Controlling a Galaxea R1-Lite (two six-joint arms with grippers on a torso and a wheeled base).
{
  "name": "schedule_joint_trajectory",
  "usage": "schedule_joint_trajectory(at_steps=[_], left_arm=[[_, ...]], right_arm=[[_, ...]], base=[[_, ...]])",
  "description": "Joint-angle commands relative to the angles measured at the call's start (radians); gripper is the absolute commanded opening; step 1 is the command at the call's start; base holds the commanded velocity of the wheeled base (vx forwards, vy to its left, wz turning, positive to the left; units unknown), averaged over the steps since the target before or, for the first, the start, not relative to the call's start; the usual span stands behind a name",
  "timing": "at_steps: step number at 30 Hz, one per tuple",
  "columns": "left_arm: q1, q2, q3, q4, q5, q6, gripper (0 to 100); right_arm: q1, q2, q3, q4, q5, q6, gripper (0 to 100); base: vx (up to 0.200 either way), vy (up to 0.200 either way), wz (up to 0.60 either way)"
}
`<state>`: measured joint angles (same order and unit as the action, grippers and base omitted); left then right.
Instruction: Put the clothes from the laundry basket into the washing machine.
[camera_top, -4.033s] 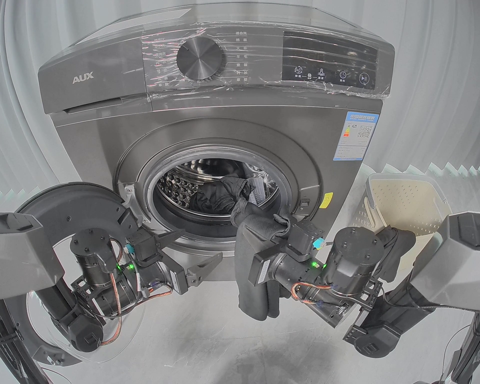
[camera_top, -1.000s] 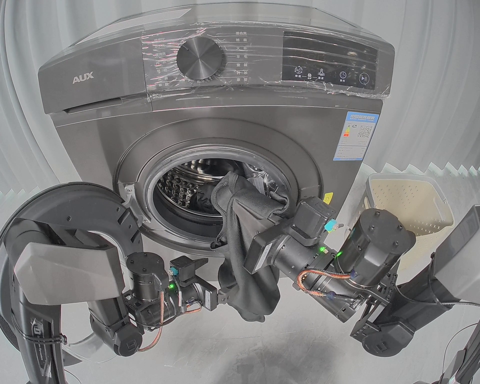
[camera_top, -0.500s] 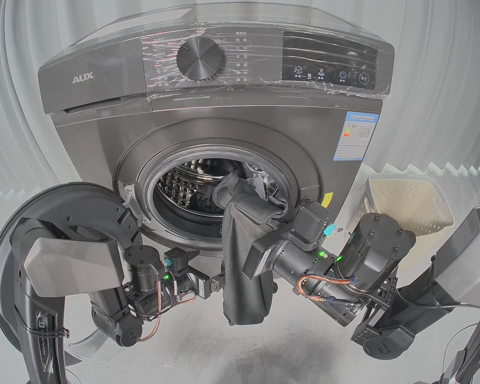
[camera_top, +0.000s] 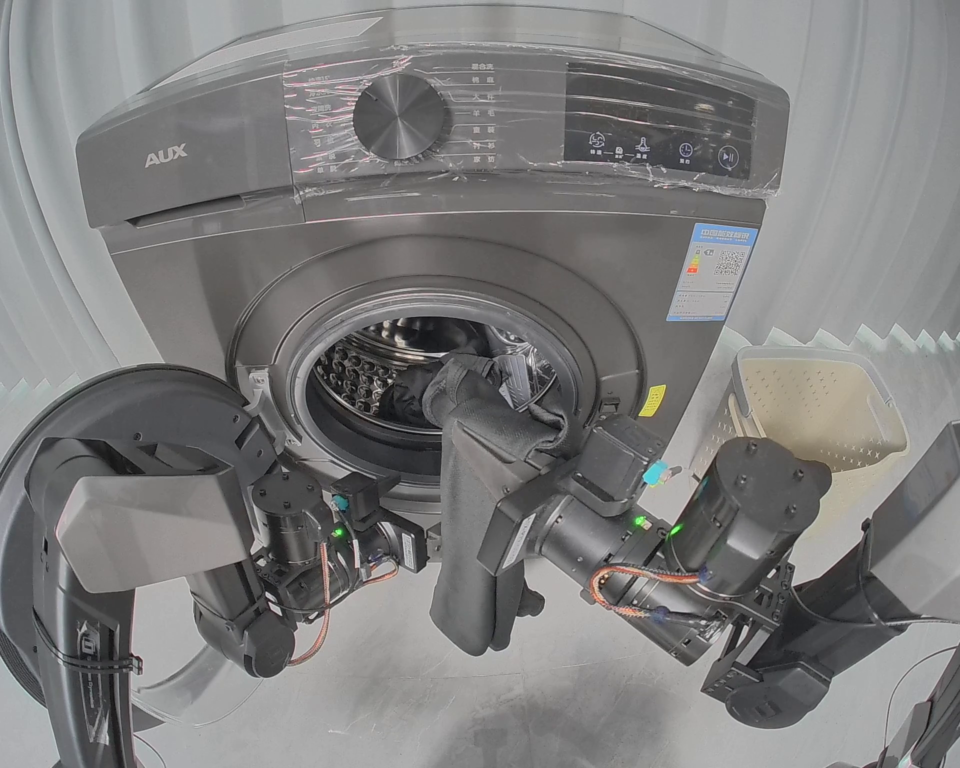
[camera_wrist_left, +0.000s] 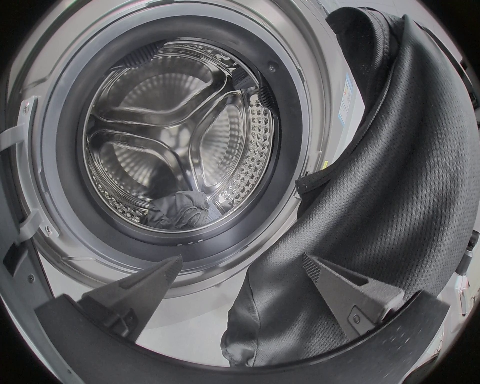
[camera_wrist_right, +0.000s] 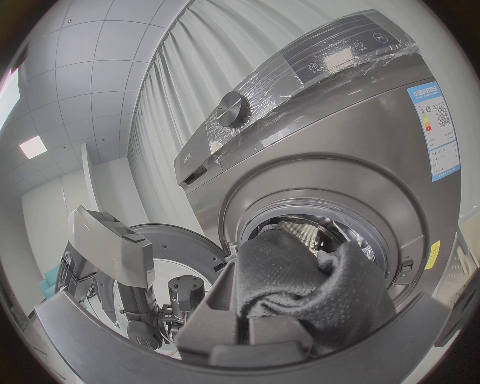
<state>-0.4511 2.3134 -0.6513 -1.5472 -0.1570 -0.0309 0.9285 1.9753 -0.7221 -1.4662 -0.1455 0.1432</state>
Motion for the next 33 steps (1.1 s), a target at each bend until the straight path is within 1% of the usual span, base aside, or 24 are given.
schedule_joint_trajectory(at_steps=[1, 3, 13, 22, 25, 33], left_arm=[[-0.011, 0.015, -0.008, -0.001, -0.004, 0.000, 100], [-0.015, 0.018, -0.001, -0.002, -0.012, 0.002, 100], [-0.034, 0.000, 0.033, -0.002, -0.013, 0.005, 100], [-0.028, -0.034, 0.098, -0.002, -0.015, 0.009, 100], [-0.029, -0.028, 0.110, -0.002, -0.029, 0.011, 100], [-0.034, -0.006, 0.116, -0.002, -0.036, 0.012, 100]], right_arm=[[0.003, 0.002, -0.002, 0.000, 0.000, -0.001, 0], [0.003, 0.000, -0.002, 0.000, 0.000, -0.001, 0], [-0.019, 0.008, -0.005, 0.000, 0.001, -0.001, 0], [-0.071, 0.016, -0.016, 0.004, 0.001, -0.002, 0], [-0.065, 0.014, -0.022, 0.006, 0.001, -0.002, 0], [-0.053, 0.011, -0.023, 0.006, 0.001, -0.002, 0]], base=[[0.000, 0.000, 0.00], [0.000, 0.000, 0.00], [0.000, 0.000, 0.00], [0.000, 0.000, 0.00], [0.000, 0.000, 0.00], [0.000, 0.000, 0.00]])
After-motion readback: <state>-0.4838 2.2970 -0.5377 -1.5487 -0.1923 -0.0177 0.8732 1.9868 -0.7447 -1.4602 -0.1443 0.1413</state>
